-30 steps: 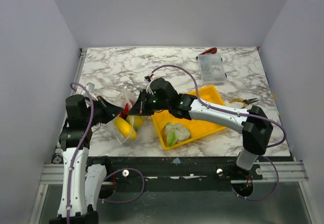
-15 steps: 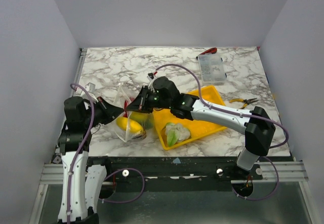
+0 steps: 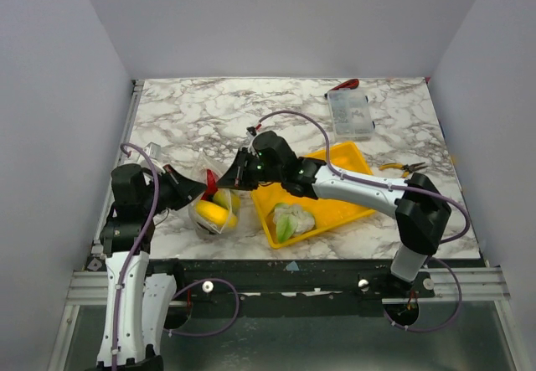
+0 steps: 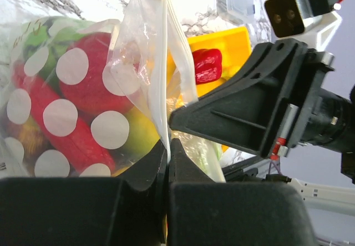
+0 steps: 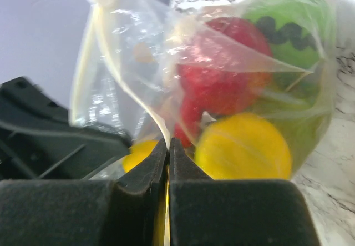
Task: Place the food in the zip-top bag and seal the zipper
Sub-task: Adjust the zipper food storage bag at the center of the board.
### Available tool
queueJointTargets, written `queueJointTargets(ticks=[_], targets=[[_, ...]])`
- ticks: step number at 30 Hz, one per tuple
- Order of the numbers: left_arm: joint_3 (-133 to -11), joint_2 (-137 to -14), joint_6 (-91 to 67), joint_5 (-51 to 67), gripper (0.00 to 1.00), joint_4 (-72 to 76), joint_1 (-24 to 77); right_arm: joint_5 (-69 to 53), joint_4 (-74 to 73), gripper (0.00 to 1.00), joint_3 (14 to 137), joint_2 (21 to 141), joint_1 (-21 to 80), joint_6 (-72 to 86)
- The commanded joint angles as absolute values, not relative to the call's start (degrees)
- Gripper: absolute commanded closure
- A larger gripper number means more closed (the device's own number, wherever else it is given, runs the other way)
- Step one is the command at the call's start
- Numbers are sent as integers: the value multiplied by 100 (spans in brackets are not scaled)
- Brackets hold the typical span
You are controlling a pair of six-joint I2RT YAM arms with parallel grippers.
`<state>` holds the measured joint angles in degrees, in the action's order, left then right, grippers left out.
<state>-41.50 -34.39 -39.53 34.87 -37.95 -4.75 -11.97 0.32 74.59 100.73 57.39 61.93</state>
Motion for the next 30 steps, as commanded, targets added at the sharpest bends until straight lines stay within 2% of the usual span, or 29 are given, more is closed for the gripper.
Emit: queueJointTargets(ticks=[1,3,6,11,13,18,25,27,30], targets=[[-4325,-3644,-4166,3404,100,-3895,-468,-1599,18,94,7960,9819,5759,5810],[-4435,-3476,-4308,3687,100,-3713,-474,-1733,18,94,8050,9839,5824,5807],[-4443,-3177,-4364,3438,100,-3567,-475,-1764,193,94,7856,9800,5867,5812],[-4176,-3607,-4362,3621,98,-3555,-476,-1817,291,95,7796,9997,5862,5677],[-4008,-3543,-4453,3681,90,-3348,-477,-1816,311,95,7762,10061,5862,5649],[-3886,-3458,-4379,3502,62,-3118,-471,-1828,310,96,7706,10176,5862,5590],[-4246,-3649,-4047,3429,25,-2967,-462,-1860,315,96,7750,10272,5862,5546],[-4460,-3695,-3913,3233,19,-3008,-446,-1880,307,96,7777,10296,5862,5549],[-4714,-3773,-3760,2861,17,-3054,-413,-1896,308,96,7779,10292,5862,5538]])
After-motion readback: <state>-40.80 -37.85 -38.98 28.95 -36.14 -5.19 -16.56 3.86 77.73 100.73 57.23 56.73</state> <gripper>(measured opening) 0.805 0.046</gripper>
